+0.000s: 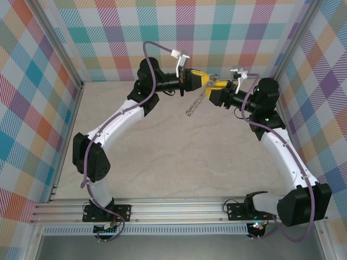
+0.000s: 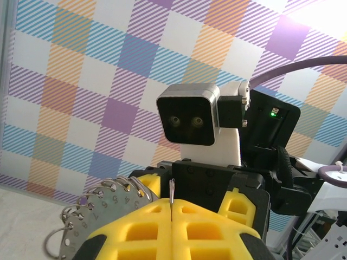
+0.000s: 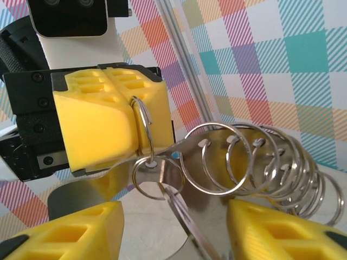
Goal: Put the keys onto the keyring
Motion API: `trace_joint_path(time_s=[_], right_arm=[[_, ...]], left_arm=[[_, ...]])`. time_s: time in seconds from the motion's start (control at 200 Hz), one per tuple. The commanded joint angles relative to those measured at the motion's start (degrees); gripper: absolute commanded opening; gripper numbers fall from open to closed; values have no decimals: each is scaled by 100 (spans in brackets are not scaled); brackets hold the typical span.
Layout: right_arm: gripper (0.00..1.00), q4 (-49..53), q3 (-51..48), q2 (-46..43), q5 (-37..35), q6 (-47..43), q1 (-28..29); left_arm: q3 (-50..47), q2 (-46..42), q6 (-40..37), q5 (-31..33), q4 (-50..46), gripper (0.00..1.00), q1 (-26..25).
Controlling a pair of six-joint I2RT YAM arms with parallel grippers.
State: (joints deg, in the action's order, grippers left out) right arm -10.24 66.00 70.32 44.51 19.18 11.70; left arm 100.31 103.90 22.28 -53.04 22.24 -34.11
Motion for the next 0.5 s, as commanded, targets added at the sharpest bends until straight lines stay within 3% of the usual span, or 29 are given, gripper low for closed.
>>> trace_joint_path(time_s=[0.0,0.235,0.495], right_arm=[[42,-39,177,39,21,-177,77],[0,39,203,43,63,-206,102],[0,82,303,136,146,-187,190]], left_arm=[[-29,-24,110,-102,429,0,-70],[-108,-58,180,-32,577,0,-69],[-170,-73,272,8,742,0,-70]])
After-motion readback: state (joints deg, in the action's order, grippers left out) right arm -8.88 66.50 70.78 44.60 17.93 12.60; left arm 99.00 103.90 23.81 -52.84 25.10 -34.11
